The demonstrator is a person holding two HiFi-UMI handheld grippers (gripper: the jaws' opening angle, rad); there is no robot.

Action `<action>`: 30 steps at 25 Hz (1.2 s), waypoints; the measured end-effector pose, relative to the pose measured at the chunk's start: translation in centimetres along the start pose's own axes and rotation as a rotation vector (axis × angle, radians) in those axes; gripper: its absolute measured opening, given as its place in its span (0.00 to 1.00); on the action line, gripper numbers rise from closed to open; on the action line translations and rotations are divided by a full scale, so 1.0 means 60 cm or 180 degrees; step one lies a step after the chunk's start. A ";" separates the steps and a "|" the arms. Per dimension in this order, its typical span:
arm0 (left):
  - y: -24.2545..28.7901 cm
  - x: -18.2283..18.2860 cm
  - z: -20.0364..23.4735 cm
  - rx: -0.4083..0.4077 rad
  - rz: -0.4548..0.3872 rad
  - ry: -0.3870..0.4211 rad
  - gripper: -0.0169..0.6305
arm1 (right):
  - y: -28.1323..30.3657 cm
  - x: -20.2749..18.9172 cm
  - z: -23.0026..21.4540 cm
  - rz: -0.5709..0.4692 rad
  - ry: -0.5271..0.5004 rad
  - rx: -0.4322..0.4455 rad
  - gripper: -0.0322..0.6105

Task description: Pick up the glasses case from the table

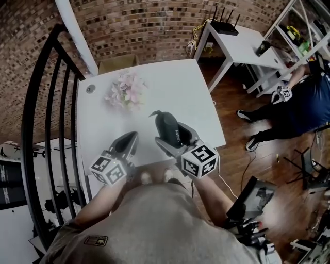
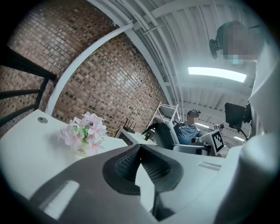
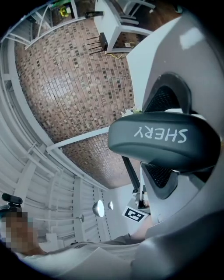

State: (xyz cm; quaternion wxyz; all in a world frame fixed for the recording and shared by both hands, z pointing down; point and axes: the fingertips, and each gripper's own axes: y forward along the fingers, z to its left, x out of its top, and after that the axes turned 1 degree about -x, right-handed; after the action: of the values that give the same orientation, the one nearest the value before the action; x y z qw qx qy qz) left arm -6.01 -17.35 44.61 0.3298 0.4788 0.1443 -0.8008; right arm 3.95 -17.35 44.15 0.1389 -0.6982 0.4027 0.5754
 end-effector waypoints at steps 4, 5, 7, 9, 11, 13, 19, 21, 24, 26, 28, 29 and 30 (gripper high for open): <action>0.009 -0.005 -0.013 -0.0054 -0.0005 0.0002 0.03 | -0.008 0.001 -0.007 -0.0054 0.0012 0.0001 0.63; 0.010 -0.006 -0.016 -0.0066 -0.0001 0.0007 0.03 | -0.011 0.001 -0.009 -0.0069 0.0021 -0.0002 0.63; 0.012 -0.008 -0.019 -0.0076 0.0006 0.0020 0.03 | -0.015 0.000 -0.013 -0.0103 0.0048 -0.0011 0.63; 0.013 -0.008 -0.020 -0.0078 0.0001 0.0032 0.03 | -0.018 0.000 -0.016 -0.0128 0.0059 -0.0025 0.63; 0.012 -0.006 -0.019 -0.0079 -0.0007 0.0040 0.03 | -0.019 0.001 -0.016 -0.0141 0.0056 -0.0039 0.63; 0.010 -0.004 -0.018 -0.0078 -0.0013 0.0043 0.03 | -0.018 0.002 -0.014 -0.0143 0.0051 -0.0047 0.63; 0.007 -0.007 -0.024 -0.0050 -0.0033 0.0025 0.03 | -0.022 0.002 -0.016 -0.0150 0.0059 -0.0037 0.63; 0.008 -0.009 -0.023 -0.0038 -0.0032 0.0024 0.03 | -0.021 0.001 -0.016 -0.0154 0.0060 -0.0029 0.63; 0.006 -0.009 -0.021 -0.0027 -0.0031 0.0029 0.03 | -0.020 0.001 -0.015 -0.0161 0.0054 -0.0025 0.63; 0.005 -0.009 -0.019 -0.0024 -0.0034 0.0037 0.03 | -0.019 0.002 -0.014 -0.0164 0.0048 -0.0021 0.63; 0.003 -0.007 -0.018 -0.0017 -0.0037 0.0043 0.03 | -0.017 0.003 -0.013 -0.0163 0.0041 -0.0015 0.63; 0.002 -0.007 -0.017 -0.0013 -0.0035 0.0044 0.03 | -0.017 0.004 -0.012 -0.0162 0.0039 -0.0015 0.63; 0.001 -0.007 -0.016 -0.0010 -0.0032 0.0046 0.03 | -0.017 0.004 -0.011 -0.0161 0.0039 -0.0015 0.63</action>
State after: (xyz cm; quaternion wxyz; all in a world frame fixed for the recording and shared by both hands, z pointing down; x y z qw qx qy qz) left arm -5.19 -16.71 44.47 0.3255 0.4833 0.1502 -0.7987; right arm 5.15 -17.27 43.84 0.1493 -0.7119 0.3845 0.5684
